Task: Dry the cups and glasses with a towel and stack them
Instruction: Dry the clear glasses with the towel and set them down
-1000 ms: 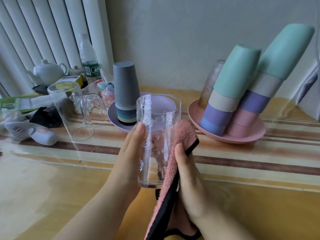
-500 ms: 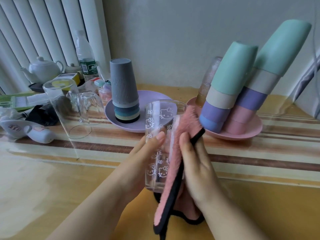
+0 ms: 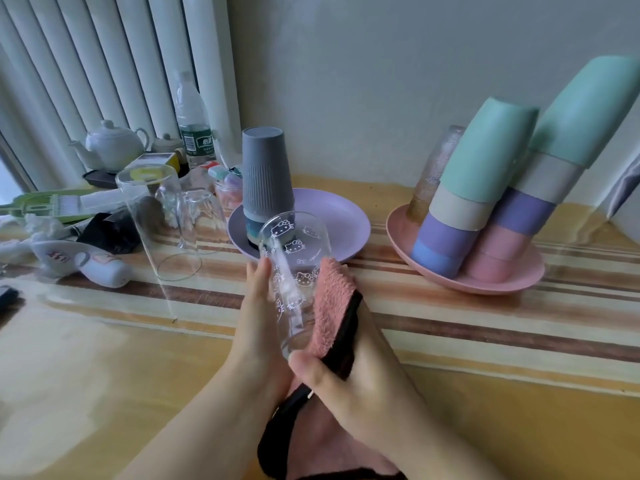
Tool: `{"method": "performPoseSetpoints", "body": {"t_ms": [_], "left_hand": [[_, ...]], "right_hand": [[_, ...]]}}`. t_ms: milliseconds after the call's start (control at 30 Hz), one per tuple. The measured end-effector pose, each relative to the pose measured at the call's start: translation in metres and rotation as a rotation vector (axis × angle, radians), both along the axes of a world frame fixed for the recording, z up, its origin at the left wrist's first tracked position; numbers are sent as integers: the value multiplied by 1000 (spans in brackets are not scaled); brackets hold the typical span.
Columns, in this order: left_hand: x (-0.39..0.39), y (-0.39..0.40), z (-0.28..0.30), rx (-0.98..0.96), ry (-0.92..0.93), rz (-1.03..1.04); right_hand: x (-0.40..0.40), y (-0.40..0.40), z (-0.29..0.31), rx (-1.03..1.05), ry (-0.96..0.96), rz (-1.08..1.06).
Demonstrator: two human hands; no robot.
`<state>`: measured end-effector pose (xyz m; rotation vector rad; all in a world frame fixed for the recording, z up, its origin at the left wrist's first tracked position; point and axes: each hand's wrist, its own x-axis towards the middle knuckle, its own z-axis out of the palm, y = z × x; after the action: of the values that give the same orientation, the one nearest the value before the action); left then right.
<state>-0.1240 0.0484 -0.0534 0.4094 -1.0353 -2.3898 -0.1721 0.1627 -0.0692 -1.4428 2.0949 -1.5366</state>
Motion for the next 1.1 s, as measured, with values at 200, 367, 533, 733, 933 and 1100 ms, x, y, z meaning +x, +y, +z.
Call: {"method": "performPoseSetpoints", "body": {"t_ms": [200,367,533,733,933,1100], "left_hand": [[-12,-2,-7,-940,-205,385],[0,-11,-9,-1452,-247,208],[11,-19,1,-1760,-317,187],[5,-24,2,-1871,-337,492],[16,-33,5,-1435,-380,454],[28,-48,28,-1326,-562,609]], "right_hand": [[-5,4,7,-285,-316,-57],[-17,7,9,-321,-445,-181],[-20,8,13,-341,-510,-189],[-21,9,13,-330,-502,-238],[-21,8,15,-259,-656,-240],[-19,8,17,-262,-717,-256]]}}
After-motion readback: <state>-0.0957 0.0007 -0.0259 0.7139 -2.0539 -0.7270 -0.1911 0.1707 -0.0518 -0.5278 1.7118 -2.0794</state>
